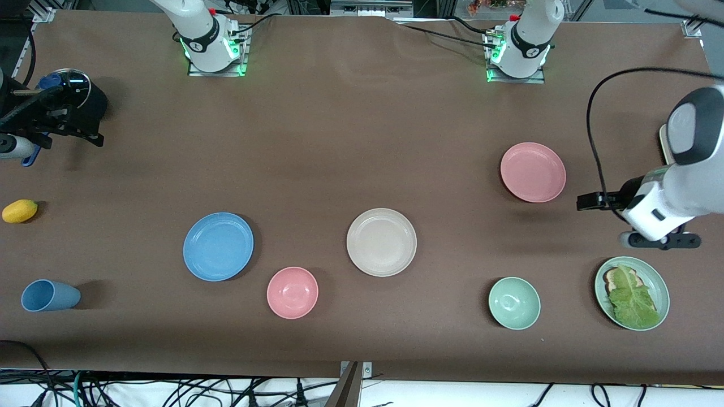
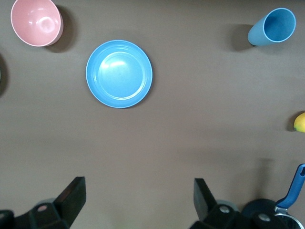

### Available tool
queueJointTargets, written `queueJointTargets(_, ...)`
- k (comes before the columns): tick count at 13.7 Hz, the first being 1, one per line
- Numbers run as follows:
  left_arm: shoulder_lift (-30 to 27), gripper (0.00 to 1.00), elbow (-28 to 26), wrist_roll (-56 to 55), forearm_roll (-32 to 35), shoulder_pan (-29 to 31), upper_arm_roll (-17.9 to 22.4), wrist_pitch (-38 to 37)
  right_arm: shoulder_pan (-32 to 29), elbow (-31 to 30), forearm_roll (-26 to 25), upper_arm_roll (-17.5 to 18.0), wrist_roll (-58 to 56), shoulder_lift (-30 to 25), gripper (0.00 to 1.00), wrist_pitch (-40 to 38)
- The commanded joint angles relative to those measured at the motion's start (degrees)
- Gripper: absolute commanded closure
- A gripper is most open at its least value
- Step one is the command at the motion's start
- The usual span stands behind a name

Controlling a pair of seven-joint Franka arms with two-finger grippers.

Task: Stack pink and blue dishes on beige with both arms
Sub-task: 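Move the left gripper down to the rim of the pink plate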

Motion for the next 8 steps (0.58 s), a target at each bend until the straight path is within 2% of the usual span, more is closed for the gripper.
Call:
queueJointTargets(1,3.35,0.00,1.84,0.62,-0.63,-0.36,0.45,0.01,-0.42,0.41,-0.04,0.37,0.38,-0.15,0.00,-0.55)
queueJointTargets(4,4.32,0.00,0.09,0.18,-1.16,-0.36,0.45,2.29,-0.51,0.41,-0.04,0.37,0.38,-0.15,0.00,-0.55)
queueJointTargets(8,1.08,0.00,-9.29,0.27,-1.16,0.34,0.54,7.37,-0.42,0.41,-0.04,0.37,0.38,-0.15,0.00,-0.55)
